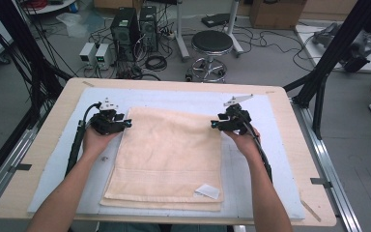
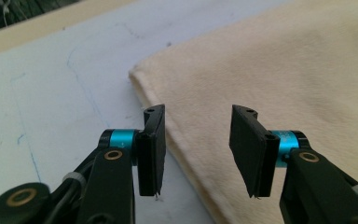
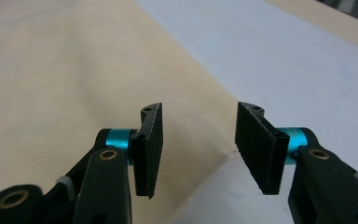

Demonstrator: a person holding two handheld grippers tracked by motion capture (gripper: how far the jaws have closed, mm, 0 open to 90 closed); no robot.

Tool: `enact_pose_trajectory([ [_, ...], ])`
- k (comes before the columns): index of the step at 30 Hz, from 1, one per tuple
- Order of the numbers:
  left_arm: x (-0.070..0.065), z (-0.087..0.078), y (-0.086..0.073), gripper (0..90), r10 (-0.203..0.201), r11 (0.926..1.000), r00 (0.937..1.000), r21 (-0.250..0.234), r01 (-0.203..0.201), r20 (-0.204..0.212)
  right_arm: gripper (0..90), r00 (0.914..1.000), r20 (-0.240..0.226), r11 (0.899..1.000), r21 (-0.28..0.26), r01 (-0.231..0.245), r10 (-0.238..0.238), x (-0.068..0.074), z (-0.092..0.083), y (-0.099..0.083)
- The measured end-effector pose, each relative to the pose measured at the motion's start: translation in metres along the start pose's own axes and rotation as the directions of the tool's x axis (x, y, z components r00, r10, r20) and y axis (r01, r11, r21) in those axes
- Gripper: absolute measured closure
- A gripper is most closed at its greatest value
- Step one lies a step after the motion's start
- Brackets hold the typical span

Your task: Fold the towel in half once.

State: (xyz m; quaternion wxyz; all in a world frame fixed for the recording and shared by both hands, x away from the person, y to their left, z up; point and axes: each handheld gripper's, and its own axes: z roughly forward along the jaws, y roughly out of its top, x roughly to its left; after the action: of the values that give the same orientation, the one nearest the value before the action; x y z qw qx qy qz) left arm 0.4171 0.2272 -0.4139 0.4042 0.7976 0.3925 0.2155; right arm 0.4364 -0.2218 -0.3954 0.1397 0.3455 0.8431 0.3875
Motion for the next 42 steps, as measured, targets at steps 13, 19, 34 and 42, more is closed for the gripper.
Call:
enact_pose_trajectory([
  [13, -0.045, -0.058, -0.043, 53.1, 0.136, 0.9907, 0.9756, -0.029, -0.133, 0.172, 48.5, 0.9578, -0.239, 0.986, 0.013, 0.168, -0.160, 0.076, -0.028, -0.041],
  [19, -0.067, -0.086, -0.069, 52.1, 0.205, 0.9783, 0.9417, -0.031, -0.205, 0.266, 49.2, 0.9200, -0.344, 0.979, 0.014, 0.204, -0.187, 0.104, -0.045, -0.072],
  [34, -0.086, -0.100, -0.090, 89.4, 0.262, 0.9560, 0.8822, 0.019, -0.293, 0.391, 86.6, 0.8940, -0.372, 0.960, 0.024, 0.278, -0.249, 0.124, -0.050, -0.086],
  [42, -0.085, -0.118, -0.098, 89.7, 0.246, 0.9623, 0.8714, 0.000, -0.272, 0.424, 80.1, 0.8796, -0.422, 0.964, 0.042, 0.261, -0.220, 0.128, -0.051, -0.098],
])
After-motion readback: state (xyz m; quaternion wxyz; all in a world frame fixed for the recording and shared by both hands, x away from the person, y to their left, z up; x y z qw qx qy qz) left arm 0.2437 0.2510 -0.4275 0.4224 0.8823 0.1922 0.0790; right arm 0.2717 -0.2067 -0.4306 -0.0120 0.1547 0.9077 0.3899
